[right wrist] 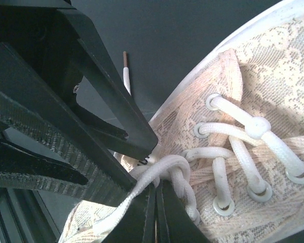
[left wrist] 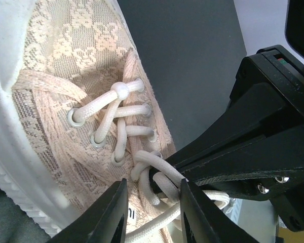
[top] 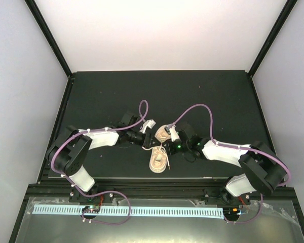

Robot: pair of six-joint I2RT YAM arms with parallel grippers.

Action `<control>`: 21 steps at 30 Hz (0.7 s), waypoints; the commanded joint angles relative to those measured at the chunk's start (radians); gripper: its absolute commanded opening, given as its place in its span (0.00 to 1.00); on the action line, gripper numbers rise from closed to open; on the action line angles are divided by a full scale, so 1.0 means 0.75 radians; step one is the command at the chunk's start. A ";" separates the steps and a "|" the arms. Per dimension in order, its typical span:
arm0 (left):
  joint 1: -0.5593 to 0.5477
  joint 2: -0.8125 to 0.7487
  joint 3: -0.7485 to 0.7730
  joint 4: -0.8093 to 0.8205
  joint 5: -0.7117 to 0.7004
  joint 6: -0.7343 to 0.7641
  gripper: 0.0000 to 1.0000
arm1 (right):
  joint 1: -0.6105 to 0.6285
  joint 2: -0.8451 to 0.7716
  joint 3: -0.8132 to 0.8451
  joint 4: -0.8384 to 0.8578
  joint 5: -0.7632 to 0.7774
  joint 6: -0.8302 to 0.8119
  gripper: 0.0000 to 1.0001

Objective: Tie the shoes

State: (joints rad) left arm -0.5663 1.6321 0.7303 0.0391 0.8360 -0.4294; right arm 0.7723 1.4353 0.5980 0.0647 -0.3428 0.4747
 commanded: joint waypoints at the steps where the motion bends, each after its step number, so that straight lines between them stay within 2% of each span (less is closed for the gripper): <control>1: -0.016 0.018 -0.007 0.060 0.046 0.003 0.29 | 0.006 0.007 0.018 0.008 0.010 -0.012 0.02; 14: -0.022 0.024 -0.028 0.127 0.062 -0.061 0.05 | 0.006 -0.035 -0.006 0.022 0.041 0.002 0.02; 18: -0.023 -0.056 -0.057 0.116 -0.022 -0.072 0.06 | 0.007 -0.082 -0.041 0.043 0.075 0.018 0.02; 21: -0.024 -0.143 -0.090 0.107 -0.092 -0.081 0.18 | 0.007 -0.123 -0.059 0.042 0.084 0.021 0.02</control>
State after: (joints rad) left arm -0.5758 1.6131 0.6849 0.1059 0.8352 -0.4767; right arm 0.7731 1.3968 0.5739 0.0669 -0.3183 0.4805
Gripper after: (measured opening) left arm 0.106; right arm 0.032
